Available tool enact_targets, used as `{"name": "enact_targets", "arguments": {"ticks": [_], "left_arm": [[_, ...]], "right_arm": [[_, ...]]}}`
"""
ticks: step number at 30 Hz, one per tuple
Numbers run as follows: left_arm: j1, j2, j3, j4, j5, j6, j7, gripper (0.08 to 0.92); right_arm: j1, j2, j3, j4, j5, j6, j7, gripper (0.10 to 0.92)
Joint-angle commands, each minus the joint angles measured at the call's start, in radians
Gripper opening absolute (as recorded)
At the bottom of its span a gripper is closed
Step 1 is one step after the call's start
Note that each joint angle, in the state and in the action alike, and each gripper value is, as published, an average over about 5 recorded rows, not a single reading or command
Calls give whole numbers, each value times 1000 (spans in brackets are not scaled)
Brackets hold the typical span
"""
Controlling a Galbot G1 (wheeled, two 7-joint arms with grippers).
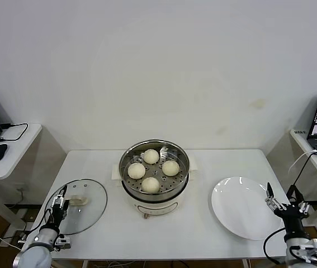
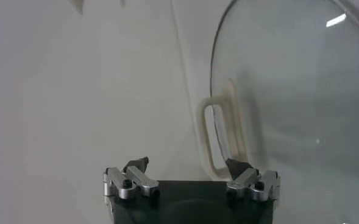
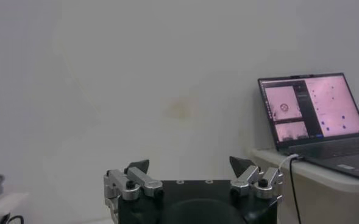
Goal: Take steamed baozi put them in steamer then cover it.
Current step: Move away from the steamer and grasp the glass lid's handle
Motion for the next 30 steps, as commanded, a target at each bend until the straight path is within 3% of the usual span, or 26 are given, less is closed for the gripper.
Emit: {"name": "enact_targets", "arguments": {"ticks": [1, 30], "left_arm": [[-38, -4, 9, 17, -2, 28, 14, 823], [-59, -37, 31, 45, -66, 72, -12, 792]], "right_arm": [[-5, 1, 5, -5, -5, 5, -1, 823], [-1, 2, 2, -20, -14, 12, -5, 823]]}}
